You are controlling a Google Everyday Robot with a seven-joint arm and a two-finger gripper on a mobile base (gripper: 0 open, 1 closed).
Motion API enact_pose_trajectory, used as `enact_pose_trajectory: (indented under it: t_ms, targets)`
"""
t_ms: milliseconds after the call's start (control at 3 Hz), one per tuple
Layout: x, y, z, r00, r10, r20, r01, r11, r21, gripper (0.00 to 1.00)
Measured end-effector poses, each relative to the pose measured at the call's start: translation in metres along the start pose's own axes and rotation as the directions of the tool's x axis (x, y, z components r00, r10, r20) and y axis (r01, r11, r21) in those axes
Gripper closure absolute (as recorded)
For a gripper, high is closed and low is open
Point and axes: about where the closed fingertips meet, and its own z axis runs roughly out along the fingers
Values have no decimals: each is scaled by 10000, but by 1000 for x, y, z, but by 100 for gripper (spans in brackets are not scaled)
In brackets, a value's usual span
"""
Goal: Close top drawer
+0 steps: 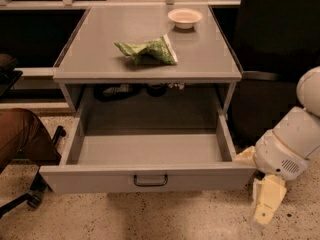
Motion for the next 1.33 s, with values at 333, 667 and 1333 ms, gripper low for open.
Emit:
enact_pose_trajectory:
  t_ms: [333,667,1333]
  targets:
    - [7,1,30,10000,-9,40,12,9980,-631,0]
    - [7,1,30,10000,-9,40,12,9980,-630,0]
    - [5,-33,100,9994,-232,258,272,9854,-1679,0]
